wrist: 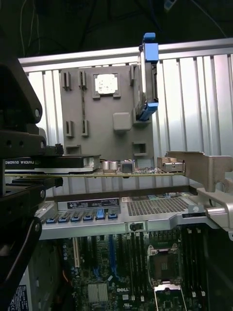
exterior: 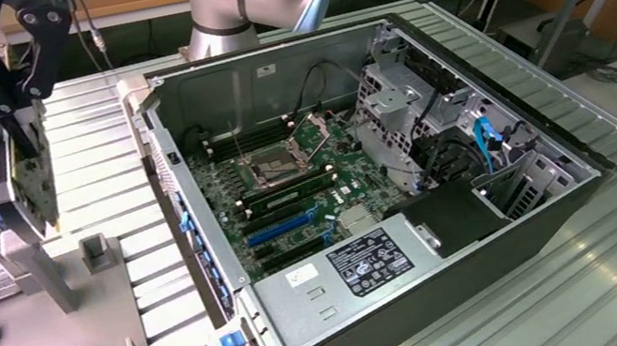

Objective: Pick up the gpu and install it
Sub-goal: 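Pick up the gpu and move the gpu toward the slot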

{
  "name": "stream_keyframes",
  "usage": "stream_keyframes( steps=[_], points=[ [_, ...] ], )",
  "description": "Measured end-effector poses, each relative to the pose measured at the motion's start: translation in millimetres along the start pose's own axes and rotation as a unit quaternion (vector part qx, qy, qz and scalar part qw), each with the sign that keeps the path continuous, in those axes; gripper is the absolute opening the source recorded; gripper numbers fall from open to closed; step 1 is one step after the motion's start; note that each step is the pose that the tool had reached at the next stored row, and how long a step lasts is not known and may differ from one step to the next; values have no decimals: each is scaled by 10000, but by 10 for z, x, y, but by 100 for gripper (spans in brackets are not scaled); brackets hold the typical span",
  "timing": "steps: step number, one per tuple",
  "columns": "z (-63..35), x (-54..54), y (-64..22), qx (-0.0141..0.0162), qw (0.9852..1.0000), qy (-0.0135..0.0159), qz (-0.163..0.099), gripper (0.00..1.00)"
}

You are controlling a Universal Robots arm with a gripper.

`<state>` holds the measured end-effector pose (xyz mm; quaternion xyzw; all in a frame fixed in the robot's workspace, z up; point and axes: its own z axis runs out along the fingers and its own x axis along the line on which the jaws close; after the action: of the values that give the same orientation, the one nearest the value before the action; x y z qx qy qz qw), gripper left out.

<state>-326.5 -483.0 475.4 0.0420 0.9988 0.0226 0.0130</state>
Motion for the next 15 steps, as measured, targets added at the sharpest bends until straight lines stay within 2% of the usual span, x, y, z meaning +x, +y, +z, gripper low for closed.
stream_keyframes(
  steps=[15],
  points=[
    [4,-164,14,0,10000,0,0,27]
  ],
)
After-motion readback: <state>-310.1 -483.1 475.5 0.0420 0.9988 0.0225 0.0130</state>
